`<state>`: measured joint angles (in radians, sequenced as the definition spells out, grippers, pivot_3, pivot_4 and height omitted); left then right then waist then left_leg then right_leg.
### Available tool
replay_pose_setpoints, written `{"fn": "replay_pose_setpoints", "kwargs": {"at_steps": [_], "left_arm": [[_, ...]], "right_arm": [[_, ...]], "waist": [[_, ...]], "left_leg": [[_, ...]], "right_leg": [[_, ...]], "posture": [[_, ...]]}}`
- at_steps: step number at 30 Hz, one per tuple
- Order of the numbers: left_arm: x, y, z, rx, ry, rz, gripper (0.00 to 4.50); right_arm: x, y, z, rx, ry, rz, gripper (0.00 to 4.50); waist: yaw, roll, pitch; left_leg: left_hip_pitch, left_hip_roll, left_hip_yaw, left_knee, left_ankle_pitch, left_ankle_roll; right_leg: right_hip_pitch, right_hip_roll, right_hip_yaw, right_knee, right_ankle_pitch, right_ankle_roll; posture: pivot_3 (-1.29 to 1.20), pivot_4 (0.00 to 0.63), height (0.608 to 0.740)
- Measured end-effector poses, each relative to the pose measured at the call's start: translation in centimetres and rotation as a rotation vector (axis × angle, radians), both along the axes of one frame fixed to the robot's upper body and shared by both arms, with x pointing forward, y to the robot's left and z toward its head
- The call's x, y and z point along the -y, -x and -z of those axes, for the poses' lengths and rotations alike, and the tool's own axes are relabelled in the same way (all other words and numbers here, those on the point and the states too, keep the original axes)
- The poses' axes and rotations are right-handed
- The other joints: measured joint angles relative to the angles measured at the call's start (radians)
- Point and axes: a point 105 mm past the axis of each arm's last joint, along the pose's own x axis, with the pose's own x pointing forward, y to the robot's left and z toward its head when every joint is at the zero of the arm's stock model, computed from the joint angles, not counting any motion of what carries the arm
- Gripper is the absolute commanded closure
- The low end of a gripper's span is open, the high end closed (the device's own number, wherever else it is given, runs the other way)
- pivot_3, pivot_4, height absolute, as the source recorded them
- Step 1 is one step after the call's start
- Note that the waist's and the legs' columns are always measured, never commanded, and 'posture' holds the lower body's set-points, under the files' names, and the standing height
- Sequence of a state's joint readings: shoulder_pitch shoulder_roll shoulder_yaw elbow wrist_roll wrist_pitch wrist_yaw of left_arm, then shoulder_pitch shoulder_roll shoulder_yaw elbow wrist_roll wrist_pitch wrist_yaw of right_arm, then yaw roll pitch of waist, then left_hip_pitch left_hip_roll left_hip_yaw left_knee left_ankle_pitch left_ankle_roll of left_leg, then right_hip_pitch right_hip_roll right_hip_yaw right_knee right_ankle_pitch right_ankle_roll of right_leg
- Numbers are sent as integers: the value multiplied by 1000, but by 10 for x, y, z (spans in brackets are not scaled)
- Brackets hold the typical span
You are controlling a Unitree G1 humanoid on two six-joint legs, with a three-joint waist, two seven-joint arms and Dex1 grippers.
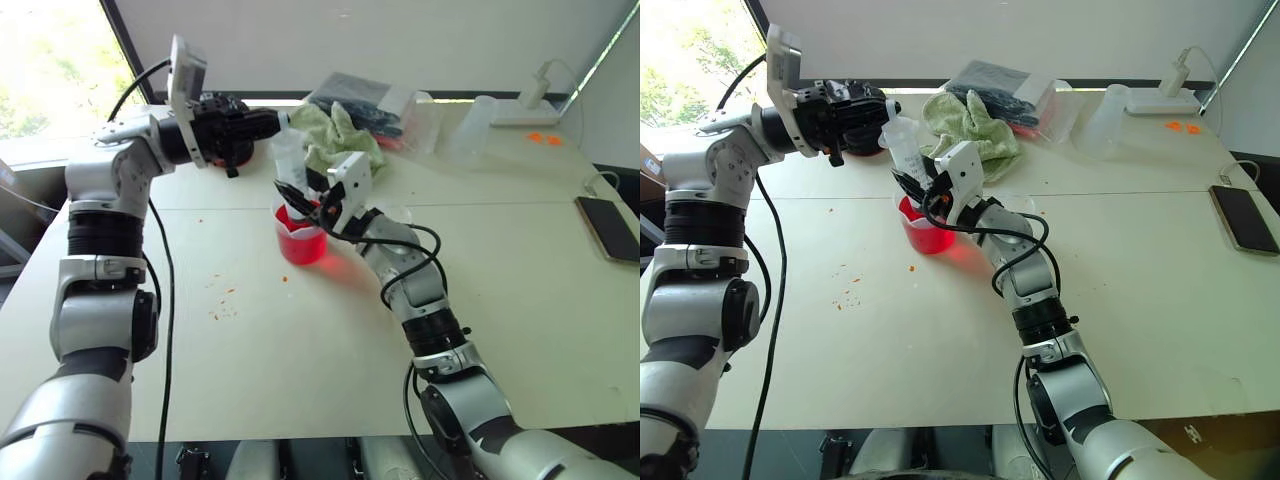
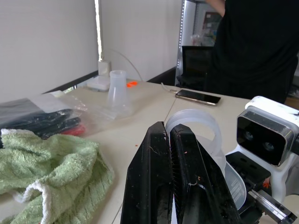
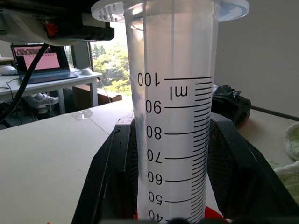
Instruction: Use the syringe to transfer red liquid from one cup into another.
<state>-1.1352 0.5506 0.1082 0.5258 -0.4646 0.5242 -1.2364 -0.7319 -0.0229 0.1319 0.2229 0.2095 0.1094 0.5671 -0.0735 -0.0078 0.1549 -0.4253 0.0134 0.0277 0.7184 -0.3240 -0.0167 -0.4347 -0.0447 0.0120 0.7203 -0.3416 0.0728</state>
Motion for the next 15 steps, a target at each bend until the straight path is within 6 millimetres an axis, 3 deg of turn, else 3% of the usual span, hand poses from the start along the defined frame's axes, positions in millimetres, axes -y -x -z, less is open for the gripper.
{"fn": "replay_pose_setpoints", "kwargs": {"at_steps": [15], "left_arm": [[4,0,-5,-37,54,4,4477]], "right_arm": [[3,0,-4,14,-37,10,3100]], "waist": [[0,0,0]], "left_leg": [[0,0,0,0,0,0]], "right_leg": [[0,0,0,0,0,0]], "posture": [[0,150,711]]}}
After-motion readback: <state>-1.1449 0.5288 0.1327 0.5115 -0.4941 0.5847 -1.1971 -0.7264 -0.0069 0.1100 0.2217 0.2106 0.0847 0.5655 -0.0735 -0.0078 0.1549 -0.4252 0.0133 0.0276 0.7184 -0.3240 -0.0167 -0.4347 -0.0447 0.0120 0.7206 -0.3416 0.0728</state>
